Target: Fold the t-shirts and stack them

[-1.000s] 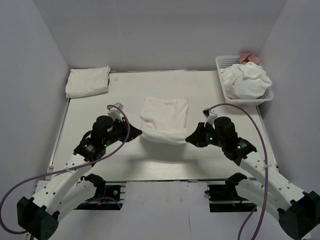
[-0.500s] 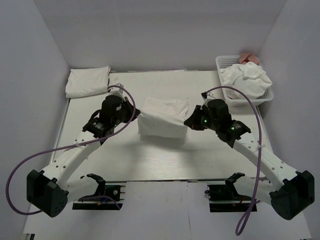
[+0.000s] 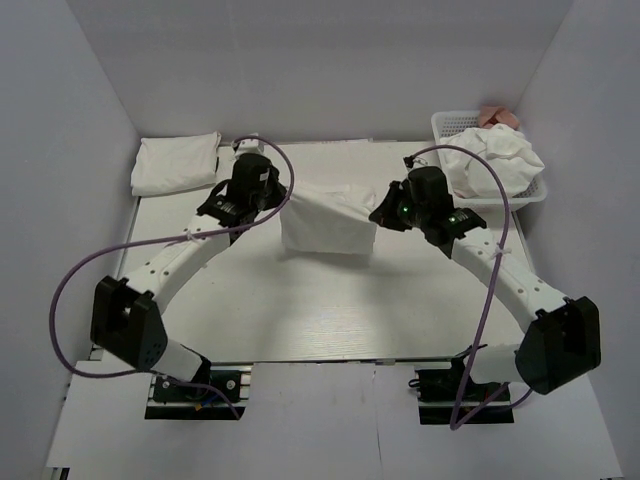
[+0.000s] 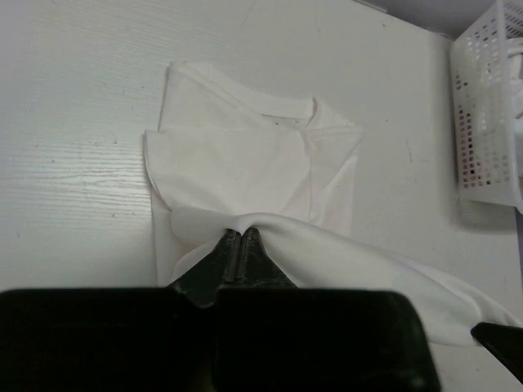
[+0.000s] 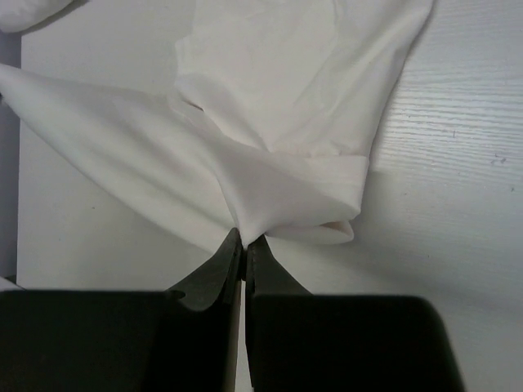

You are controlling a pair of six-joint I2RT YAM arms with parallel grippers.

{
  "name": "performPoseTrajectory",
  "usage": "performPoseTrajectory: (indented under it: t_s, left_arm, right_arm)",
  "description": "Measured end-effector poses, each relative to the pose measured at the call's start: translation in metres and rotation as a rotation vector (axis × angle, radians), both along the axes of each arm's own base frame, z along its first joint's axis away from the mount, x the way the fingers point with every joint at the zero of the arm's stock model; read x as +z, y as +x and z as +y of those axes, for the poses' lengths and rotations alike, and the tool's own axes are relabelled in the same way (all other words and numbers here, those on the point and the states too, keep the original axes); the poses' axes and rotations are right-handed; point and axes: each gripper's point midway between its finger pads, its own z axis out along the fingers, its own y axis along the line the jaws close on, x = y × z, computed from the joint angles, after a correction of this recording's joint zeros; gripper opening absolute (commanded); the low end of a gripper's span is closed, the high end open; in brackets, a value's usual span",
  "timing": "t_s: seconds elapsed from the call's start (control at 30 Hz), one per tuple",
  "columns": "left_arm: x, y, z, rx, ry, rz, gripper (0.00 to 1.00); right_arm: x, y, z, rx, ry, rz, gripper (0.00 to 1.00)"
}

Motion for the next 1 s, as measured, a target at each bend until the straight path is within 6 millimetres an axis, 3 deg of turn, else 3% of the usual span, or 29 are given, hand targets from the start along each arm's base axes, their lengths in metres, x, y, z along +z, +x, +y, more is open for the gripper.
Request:
performPoseTrajectory:
  t_s: [0.17, 0.33, 0.47, 0.6, 0.63, 0.67, 0.7, 0.73, 0.77, 0.83, 0.87, 0.93, 1.0]
  left_arm:
    - [-0.028, 0.033, -0.004, 0.018, 0.048, 0.05, 0.0]
    - [-0.036, 0.079, -0.004, 0.045, 0.055, 0.055, 0.0]
    - [-0.048, 0.136, -0.003, 0.065, 0.047, 0.049, 0.0]
    - [-0.082, 0.205, -0.006, 0.057, 0.033, 0.055, 0.0]
    - [-0.091, 0.224, -0.009, 0.043, 0.023, 0.047, 0.06]
    - [-0.102, 0.239, -0.011, 0.03, 0.016, 0.037, 0.12]
    - [-0.118, 0.25, -0.013, 0.015, 0.012, 0.039, 0.25]
    - [-0.136, 0.257, -0.014, 0.0, 0.012, 0.053, 0.51]
    - [-0.153, 0.261, -0.012, -0.008, 0.017, 0.066, 0.56]
    - [-0.187, 0.261, -0.008, -0.013, 0.012, 0.115, 0.63]
    - [-0.185, 0.266, -0.007, -0.017, 0.001, 0.092, 0.75]
    - [-0.176, 0.264, -0.004, -0.021, -0.003, 0.081, 0.96]
    - [-0.159, 0.262, -0.002, -0.021, -0.013, 0.057, 1.0]
  right_arm:
    - [-0.015, 0.031, -0.004, -0.021, 0.0, 0.041, 0.0]
    - [-0.022, 0.073, 0.001, 0.001, 0.033, 0.058, 0.0]
    - [-0.027, 0.13, 0.009, 0.028, 0.066, 0.035, 0.0]
    - [-0.05, 0.202, 0.014, 0.036, 0.1, 0.028, 0.0]
    - [-0.058, 0.223, 0.016, 0.035, 0.108, 0.024, 0.01]
    - [-0.068, 0.242, 0.015, 0.023, 0.112, 0.015, 0.39]
    - [-0.082, 0.257, 0.013, 0.004, 0.116, 0.021, 0.62]
    - [-0.096, 0.267, 0.01, -0.01, 0.111, 0.026, 0.81]
    - [-0.113, 0.275, 0.009, -0.019, 0.109, 0.038, 0.9]
    - [-0.141, 0.285, 0.004, -0.026, 0.096, 0.065, 0.9]
    - [-0.15, 0.289, 0.004, -0.023, 0.103, 0.068, 0.9]
    - [-0.141, 0.297, -0.001, -0.021, 0.08, 0.022, 0.9]
    - [-0.123, 0.296, -0.004, -0.016, 0.062, -0.026, 0.9]
